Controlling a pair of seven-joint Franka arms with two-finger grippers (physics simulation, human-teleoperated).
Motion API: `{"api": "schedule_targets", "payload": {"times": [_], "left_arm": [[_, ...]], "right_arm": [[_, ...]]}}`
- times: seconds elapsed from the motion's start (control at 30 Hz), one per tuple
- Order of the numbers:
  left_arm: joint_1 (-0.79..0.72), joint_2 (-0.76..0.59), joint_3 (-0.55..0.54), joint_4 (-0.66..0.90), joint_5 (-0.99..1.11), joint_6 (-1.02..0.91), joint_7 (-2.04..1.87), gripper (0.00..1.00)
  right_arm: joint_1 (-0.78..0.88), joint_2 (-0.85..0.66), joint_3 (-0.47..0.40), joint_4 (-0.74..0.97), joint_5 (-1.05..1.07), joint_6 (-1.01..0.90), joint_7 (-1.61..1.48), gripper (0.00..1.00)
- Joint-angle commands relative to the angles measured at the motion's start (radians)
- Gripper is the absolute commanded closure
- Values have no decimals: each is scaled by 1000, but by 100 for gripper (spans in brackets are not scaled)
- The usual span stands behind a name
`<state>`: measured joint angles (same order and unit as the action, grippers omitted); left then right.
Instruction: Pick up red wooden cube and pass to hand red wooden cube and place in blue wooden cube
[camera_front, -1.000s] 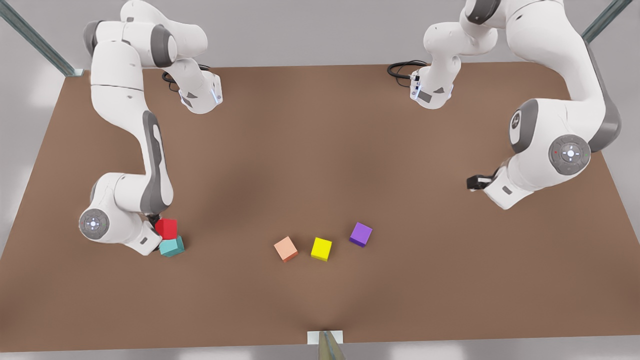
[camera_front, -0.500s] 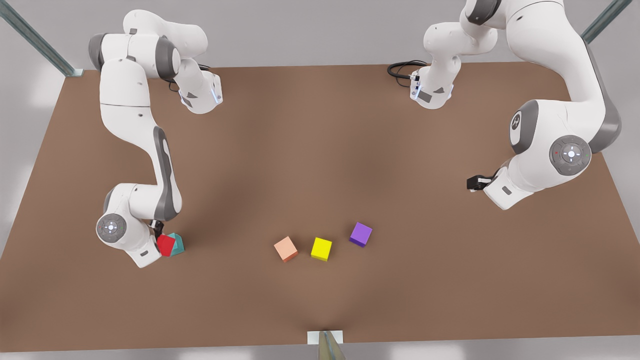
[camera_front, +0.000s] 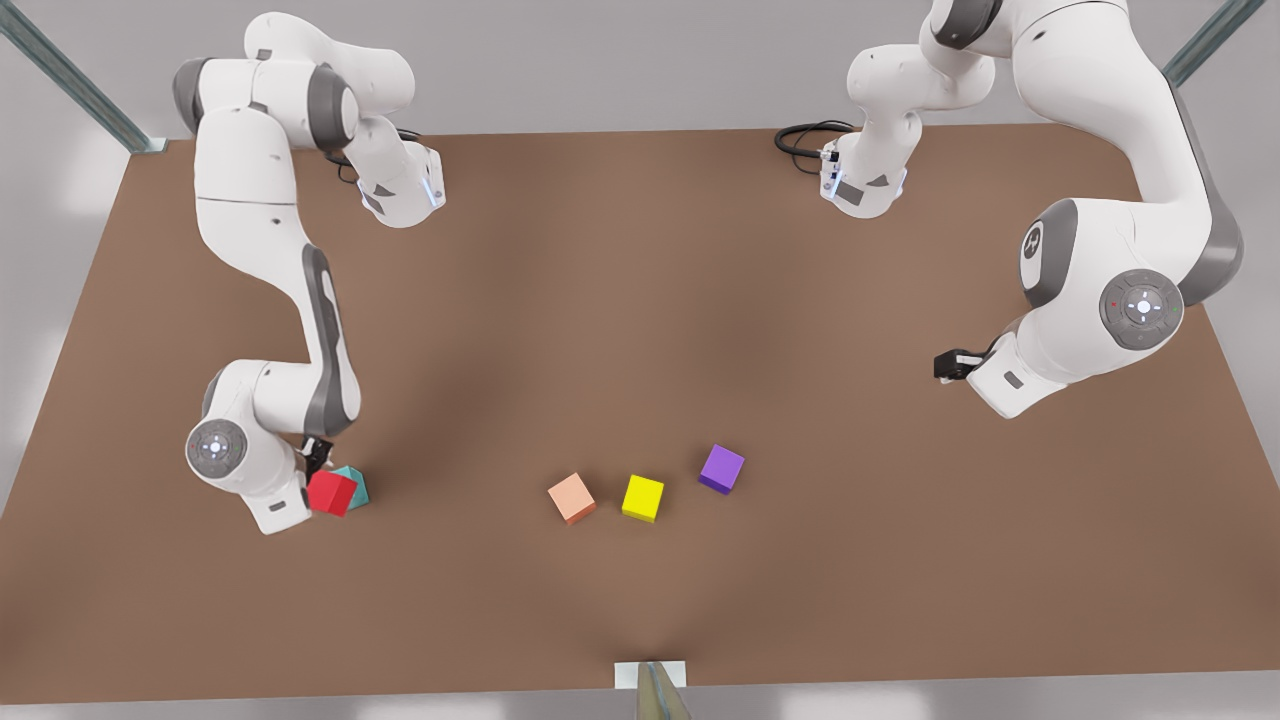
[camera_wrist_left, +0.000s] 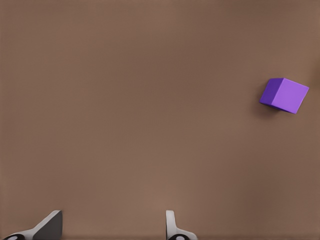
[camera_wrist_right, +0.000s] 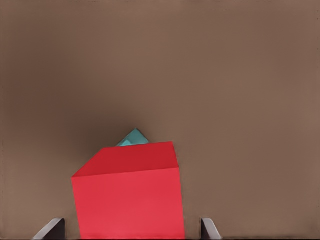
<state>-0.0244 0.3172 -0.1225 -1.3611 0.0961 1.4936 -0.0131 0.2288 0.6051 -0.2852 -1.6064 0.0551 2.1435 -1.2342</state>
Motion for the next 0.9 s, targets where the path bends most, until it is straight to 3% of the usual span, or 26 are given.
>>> {"api": "schedule_targets", "payload": {"times": [0.0,0.17,0.27,0.3,0.33,0.4,0.47,0.53,0.57,0.7,0.87], "left_arm": [[0,-1,0,0,1,1,12,0],[1,-1,0,0,1,1,12,0],[1,-1,0,0,-1,1,12,0],[1,-1,0,0,-1,1,12,0],[1,-1,0,0,-1,-1,12,0],[1,-1,0,0,-1,1,12,0],[1,-1,0,0,-1,1,12,0],[1,-1,0,0,-1,1,12,0],[1,-1,0,0,-1,1,12,0],[1,-1,0,0,-1,1,12,0],[3,-1,1,0,-2,-1,12,0]], "right_arm": [[1,-31,3,0,17,-94,114,0],[7,-149,3,0,123,-332,194,0],[12,-194,6,43,212,-488,927,0],[55,-185,8,94,106,-488,1271,0],[46,-182,8,149,74,-507,1273,0],[50,-148,8,371,23,-787,1283,0],[32,-180,6,444,9,-904,1285,0],[-167,-283,221,382,-9,-907,1340,0],[-192,-356,258,332,-23,-896,1366,0],[-206,-472,256,148,-26,-755,1358,0],[-206,-464,245,137,-26,-737,1360,0]]}}
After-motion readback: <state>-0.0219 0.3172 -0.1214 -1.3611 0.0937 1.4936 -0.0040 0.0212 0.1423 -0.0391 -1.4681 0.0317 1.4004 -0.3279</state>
